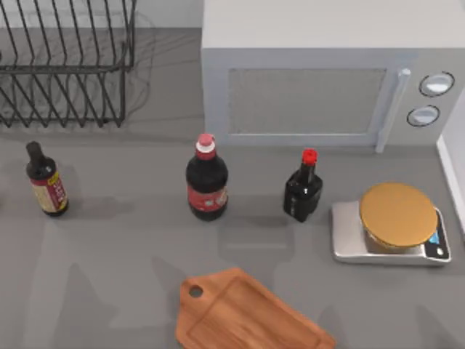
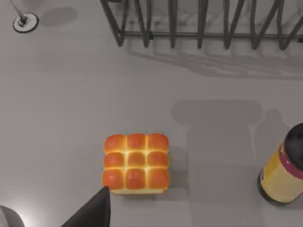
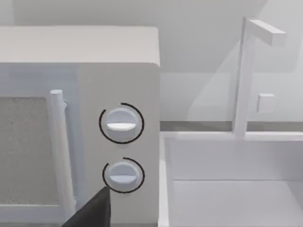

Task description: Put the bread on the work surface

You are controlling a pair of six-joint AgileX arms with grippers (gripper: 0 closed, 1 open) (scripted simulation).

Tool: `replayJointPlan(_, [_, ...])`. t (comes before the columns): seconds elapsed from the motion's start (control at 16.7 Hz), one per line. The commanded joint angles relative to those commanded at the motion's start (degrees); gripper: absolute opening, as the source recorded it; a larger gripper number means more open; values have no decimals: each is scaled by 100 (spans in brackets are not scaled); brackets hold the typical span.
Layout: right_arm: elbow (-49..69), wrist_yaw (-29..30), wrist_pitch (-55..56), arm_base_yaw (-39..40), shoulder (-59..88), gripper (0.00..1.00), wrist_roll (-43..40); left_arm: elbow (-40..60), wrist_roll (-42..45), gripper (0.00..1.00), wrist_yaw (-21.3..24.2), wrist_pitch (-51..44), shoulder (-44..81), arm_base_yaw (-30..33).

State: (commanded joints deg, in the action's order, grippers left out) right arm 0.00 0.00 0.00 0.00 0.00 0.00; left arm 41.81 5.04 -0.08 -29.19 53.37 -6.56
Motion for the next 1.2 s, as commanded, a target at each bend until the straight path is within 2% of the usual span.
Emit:
replayJointPlan(0.3, [0, 0, 0, 0, 0, 100, 0, 2120, 275, 100, 2, -1597, 3272, -325])
replayJointPlan(0.6, [0, 0, 0, 0, 0, 100, 0, 3817, 476, 100, 6, -2739, 5440, -595])
replayJointPlan(0.84, [0, 0, 0, 0, 0, 100, 0, 4570, 553, 100, 17, -3173, 6262, -694])
replayJointPlan(1.2, [0, 0, 0, 0, 0, 100, 0, 4631, 556, 100, 17, -3202, 6331, -672])
